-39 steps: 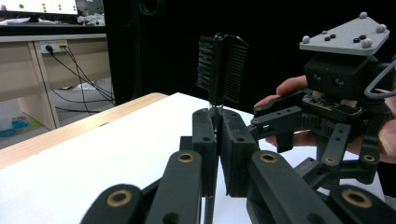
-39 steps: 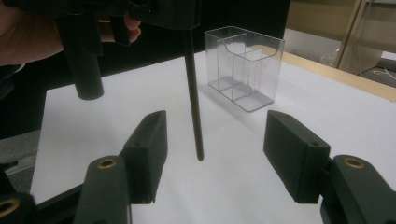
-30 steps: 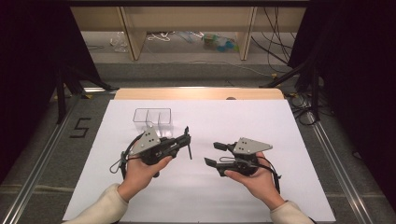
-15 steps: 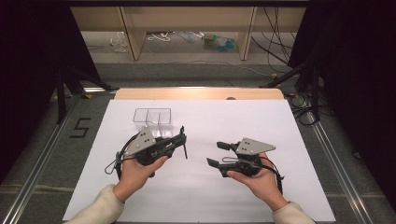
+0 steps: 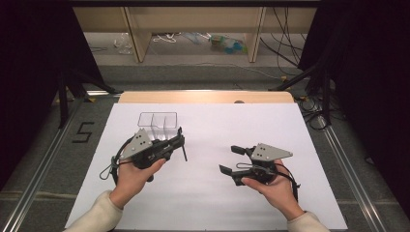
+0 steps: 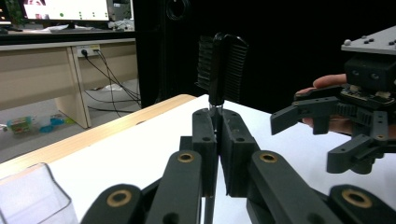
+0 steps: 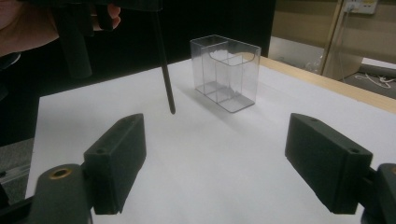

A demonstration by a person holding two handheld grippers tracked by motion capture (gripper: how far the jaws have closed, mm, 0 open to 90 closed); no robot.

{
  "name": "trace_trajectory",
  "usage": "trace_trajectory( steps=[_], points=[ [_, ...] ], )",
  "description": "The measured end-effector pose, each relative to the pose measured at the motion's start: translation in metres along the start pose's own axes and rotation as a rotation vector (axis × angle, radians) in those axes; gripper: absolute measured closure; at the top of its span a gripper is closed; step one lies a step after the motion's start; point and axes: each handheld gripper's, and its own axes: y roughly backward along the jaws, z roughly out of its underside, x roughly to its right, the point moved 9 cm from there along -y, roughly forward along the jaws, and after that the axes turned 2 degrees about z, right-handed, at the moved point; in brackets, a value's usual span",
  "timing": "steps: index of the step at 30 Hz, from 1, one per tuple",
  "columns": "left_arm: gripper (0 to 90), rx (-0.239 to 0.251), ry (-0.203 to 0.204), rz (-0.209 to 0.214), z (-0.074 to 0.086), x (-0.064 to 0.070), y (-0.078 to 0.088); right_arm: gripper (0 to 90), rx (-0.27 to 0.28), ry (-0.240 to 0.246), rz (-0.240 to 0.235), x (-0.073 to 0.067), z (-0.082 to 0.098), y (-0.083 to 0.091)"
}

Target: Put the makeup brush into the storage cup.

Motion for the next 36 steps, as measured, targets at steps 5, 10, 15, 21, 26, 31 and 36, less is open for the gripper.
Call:
trace_trajectory(
  steps=[5,10,15,21,26,31,36],
  points=[
    [85.2,0.001,-0.007,-0.014,-0.001,-0.005,0.004,18.4,0.007,0.015,0.014,0.003,0.001,0.004],
    [85.2,0.005,-0.016,-0.029,-0.002,-0.012,0.008,17.2,0.025,0.021,0.022,0.004,0.0,0.008],
    [85.2,0.009,-0.006,-0.043,-0.002,-0.016,0.011,17.1,0.006,0.013,0.029,0.006,0.003,0.013],
    [85.3,0.008,-0.013,-0.054,-0.003,-0.019,0.014,16.9,0.008,0.006,0.038,0.006,0.004,0.018],
    [85.2,0.011,-0.006,-0.065,-0.004,-0.022,0.016,16.9,0.026,0.011,0.049,0.008,0.004,0.022],
    [85.2,0.014,-0.017,-0.072,-0.006,-0.025,0.018,16.9,0.021,0.015,0.055,0.009,0.006,0.027],
    [85.2,0.017,-0.016,-0.084,-0.007,-0.029,0.021,16.9,0.022,0.005,0.061,0.007,0.007,0.031]
  ],
)
